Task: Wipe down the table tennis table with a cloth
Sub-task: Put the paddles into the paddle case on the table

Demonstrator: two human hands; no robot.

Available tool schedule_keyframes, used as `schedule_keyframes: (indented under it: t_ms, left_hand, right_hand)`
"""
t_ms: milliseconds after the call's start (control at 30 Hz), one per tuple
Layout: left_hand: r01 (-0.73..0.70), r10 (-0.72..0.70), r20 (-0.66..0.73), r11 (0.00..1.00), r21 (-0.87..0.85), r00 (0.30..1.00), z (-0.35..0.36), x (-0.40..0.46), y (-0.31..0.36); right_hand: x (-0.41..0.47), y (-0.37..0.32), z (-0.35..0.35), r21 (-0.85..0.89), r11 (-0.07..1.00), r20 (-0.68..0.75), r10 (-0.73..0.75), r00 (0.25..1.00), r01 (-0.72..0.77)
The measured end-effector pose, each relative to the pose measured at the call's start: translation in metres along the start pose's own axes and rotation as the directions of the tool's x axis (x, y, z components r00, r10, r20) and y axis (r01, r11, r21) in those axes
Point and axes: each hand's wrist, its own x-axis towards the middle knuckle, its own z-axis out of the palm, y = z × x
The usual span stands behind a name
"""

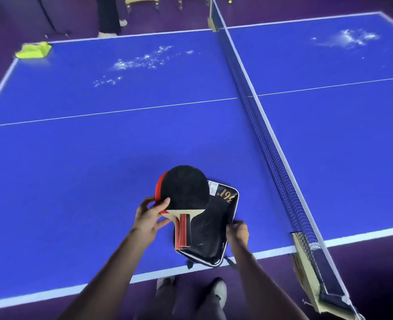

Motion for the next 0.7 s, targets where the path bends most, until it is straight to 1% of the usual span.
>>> schedule_keyframes:
  t_ms: [33,100,200,300,367,467,500,533,600,633,700]
  left_hand:
    - [0.016,-0.016,0.021,1.000,0.012,1.000,0.000,0.004,0.001]
    - [0.051,-0.055,0.097,0.998,0.043,0.994,-0.002,0.013,0.004]
    - [0.099,-0.121,0.220,0.989,0.109,0.968,-0.006,0.029,0.009]
    - [0.099,-0.156,0.325,0.978,0.184,0.933,-0.011,0.043,0.017]
    - [0.113,-0.191,0.360,0.967,0.228,0.913,-0.020,0.050,0.026]
    - [0.139,-0.232,0.416,0.961,0.240,0.879,-0.039,0.054,0.042]
    - [0.100,-0.215,0.426,0.955,0.278,0.879,-0.045,0.054,0.047]
    - [0.031,-0.183,0.428,0.941,0.337,0.885,-0.050,0.053,0.053]
    - [-0.138,-0.089,0.433,0.875,0.465,0.897,-0.059,0.048,0.064]
    - [-0.189,-0.066,0.448,0.845,0.501,0.892,-0.065,0.045,0.069]
    - [-0.248,-0.055,0.487,0.808,0.534,0.871,-0.077,0.042,0.074]
  right_hand:
    - [-0.004,-0.002,0.001,0.029,0.999,0.015,-0.030,0.999,0.030]
    - [-0.010,-0.003,0.003,0.135,0.990,0.023,-0.042,0.999,0.038]
    - [-0.028,-0.012,0.000,0.276,0.958,0.017,-0.080,0.997,0.072]
    - [-0.053,-0.032,0.005,0.388,0.904,-0.073,-0.161,0.984,0.177]
    - [-0.077,-0.047,0.014,0.479,0.855,-0.138,-0.153,0.979,0.201]
    - [-0.118,-0.066,0.027,0.611,0.759,-0.172,-0.148,0.974,0.223]
    - [-0.132,-0.070,0.032,0.636,0.736,-0.184,-0.145,0.972,0.230]
    - [-0.144,-0.072,0.037,0.651,0.722,-0.196,-0.137,0.971,0.234]
    - [-0.166,-0.071,0.047,0.676,0.697,-0.218,-0.120,0.968,0.239]
    - [-0.175,-0.068,0.053,0.685,0.688,-0.229,-0.111,0.967,0.241]
    - [-0.191,-0.064,0.065,0.699,0.673,-0.244,-0.090,0.965,0.240]
